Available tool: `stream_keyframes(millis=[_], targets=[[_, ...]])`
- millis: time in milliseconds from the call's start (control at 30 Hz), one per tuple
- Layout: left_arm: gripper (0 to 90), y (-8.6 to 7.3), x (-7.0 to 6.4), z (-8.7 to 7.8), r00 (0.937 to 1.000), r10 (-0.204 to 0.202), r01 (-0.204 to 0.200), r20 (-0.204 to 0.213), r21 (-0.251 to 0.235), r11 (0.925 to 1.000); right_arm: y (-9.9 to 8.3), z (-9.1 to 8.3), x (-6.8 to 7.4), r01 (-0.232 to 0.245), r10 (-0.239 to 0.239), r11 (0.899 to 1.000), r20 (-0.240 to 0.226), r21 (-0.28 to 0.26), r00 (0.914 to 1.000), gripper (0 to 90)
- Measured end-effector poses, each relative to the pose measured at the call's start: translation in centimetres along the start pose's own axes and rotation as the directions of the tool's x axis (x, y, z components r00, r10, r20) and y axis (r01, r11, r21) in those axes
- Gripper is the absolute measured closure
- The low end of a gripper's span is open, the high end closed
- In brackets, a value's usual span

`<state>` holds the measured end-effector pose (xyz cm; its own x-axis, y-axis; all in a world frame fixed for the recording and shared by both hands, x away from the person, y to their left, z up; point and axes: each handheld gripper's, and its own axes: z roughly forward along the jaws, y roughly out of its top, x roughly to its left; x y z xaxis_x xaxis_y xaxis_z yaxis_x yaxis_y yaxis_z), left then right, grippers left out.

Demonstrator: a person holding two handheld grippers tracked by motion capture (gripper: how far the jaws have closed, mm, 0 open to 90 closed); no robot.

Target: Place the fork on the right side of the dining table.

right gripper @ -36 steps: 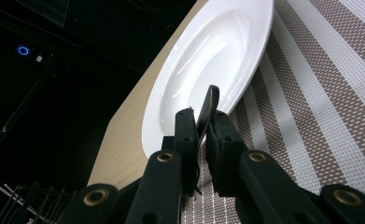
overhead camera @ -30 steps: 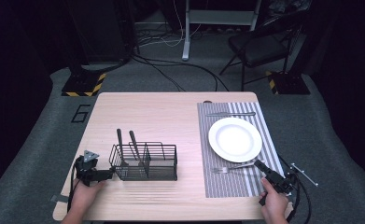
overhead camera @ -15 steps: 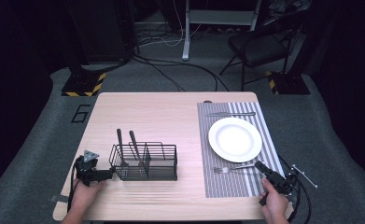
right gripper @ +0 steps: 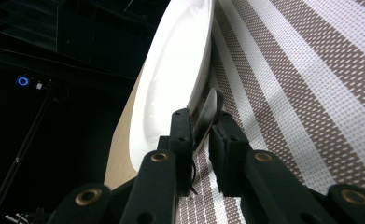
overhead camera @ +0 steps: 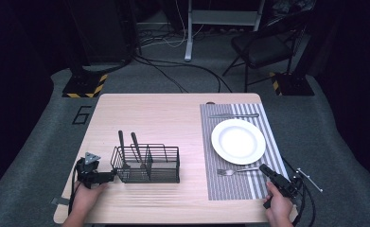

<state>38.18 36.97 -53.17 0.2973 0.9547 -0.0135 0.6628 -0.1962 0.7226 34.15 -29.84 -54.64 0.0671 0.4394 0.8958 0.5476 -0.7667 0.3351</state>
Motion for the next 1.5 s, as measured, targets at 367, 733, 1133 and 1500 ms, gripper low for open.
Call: stream_keyframes(millis=[367,733,1133,1500], targets=[[0.4,0.0,0.0,0.0,1.0,0.0,0.0,0.0,0.0,1.0,0.1,-0.5,0.1,0.015,-0.013,0.999,0.052,-0.04,0.9985,78.3],[0.4,0.0,0.0,0.0,1.0,0.0,0.0,0.0,0.0,1.0,0.2,-0.7,-0.1,0.012,-0.008,0.999,0.092,-0.044,0.9958,74.3],[0.4,0.0,0.0,0.0,1.0,0.0,0.0,0.0,0.0,1.0,0.2,-1.0,0.9,0.092,-0.081,0.994,0.159,-0.062,0.9839,68.8],[0.4,0.0,0.0,0.0,1.0,0.0,0.0,0.0,0.0,1.0,0.3,-1.4,1.2,0.133,-0.113,0.987,0.208,-0.089,0.9717,66.7]])
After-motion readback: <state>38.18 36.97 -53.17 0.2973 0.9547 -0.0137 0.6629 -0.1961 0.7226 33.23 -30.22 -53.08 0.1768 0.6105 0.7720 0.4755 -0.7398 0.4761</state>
